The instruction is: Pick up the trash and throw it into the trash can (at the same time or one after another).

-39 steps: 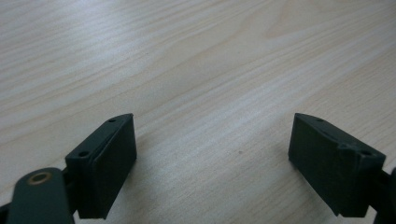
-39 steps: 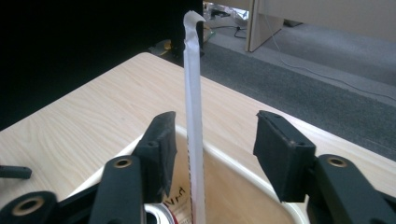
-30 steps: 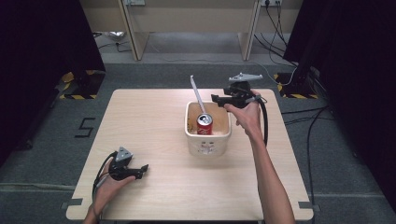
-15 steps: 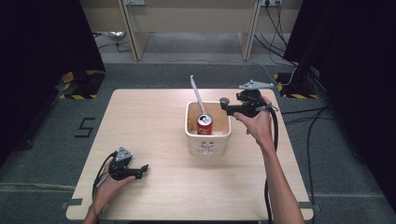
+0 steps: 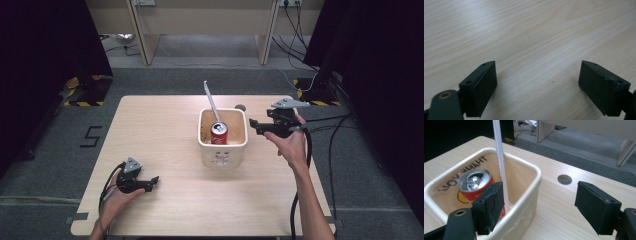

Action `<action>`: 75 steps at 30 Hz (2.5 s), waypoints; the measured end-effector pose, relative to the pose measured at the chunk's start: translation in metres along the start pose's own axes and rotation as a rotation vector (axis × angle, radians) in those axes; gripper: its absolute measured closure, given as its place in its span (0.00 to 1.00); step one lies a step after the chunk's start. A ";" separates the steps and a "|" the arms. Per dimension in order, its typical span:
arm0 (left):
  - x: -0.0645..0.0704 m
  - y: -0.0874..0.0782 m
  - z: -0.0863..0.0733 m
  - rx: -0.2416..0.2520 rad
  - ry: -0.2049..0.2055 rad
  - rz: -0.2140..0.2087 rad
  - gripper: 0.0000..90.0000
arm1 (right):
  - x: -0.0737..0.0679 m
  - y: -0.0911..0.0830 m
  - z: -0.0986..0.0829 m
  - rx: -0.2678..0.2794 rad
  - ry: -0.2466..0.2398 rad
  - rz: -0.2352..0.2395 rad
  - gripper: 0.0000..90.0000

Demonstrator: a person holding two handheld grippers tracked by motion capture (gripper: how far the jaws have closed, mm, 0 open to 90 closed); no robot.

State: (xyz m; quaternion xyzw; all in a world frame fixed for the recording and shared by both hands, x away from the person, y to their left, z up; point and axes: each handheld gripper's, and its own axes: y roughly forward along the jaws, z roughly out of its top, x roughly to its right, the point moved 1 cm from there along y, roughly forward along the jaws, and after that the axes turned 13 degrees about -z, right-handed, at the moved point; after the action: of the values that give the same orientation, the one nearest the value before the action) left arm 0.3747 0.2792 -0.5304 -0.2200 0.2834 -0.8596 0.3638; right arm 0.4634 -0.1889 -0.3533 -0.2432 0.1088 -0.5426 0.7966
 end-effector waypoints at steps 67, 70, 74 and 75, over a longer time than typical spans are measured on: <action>0.000 0.000 0.000 0.001 -0.002 0.000 0.16 | -0.015 -0.016 -0.111 -0.048 -0.004 0.000 0.21; 0.000 0.000 0.000 0.000 -0.002 0.000 0.16 | -0.018 -0.015 -0.114 -0.049 0.003 0.004 0.21; 0.000 0.000 0.000 0.001 -0.002 0.000 0.16 | -0.020 -0.015 -0.119 -0.062 -0.001 0.005 0.20; 0.000 0.000 0.000 0.001 -0.002 0.000 0.16 | -0.021 -0.014 -0.120 -0.065 -0.006 0.006 0.20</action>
State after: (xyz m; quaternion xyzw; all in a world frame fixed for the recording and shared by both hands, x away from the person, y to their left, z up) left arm 0.3747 0.2791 -0.5305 -0.2206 0.2828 -0.8595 0.3641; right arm 0.3912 -0.2063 -0.4512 -0.2701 0.1247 -0.5358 0.7902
